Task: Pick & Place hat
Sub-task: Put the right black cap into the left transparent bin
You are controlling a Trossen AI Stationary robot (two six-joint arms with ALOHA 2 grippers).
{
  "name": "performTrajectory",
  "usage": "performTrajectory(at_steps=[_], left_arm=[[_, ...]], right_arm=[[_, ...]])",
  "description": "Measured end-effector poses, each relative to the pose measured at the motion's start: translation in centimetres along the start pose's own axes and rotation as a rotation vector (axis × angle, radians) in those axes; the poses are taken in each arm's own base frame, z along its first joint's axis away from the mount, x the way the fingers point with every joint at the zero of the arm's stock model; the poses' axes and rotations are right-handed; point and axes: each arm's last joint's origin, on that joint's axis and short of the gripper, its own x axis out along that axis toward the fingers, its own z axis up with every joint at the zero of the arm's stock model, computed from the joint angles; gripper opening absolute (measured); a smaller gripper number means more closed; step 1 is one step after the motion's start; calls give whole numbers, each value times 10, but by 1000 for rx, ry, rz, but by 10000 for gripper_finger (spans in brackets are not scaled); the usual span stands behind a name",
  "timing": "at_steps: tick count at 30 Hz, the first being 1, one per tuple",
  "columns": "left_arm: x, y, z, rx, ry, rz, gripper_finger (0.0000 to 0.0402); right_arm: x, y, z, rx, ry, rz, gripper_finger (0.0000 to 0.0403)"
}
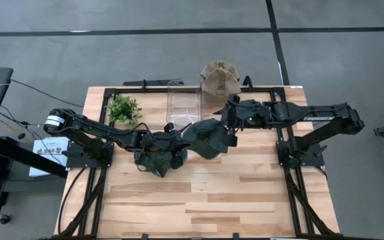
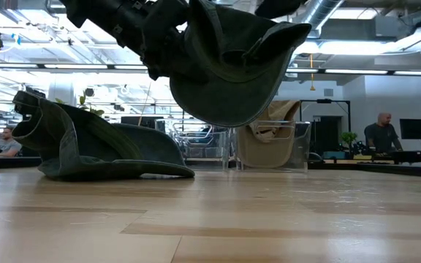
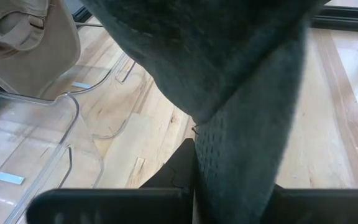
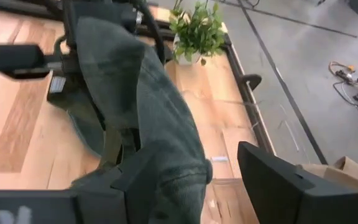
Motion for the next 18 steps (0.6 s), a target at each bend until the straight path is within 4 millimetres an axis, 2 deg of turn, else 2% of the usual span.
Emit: performTrajectory(at_steps=[8, 12, 18], left_arm=[[0, 0, 0, 0, 0, 0, 19], [0, 0, 0, -1, 0, 0, 19], [0, 0, 0, -2, -4, 0, 19]], right_arm=[[-9, 9, -1, -24, -5, 106, 226], [-8, 11, -2, -33, 12, 109, 226], [1, 5, -4, -27, 50, 36, 222]])
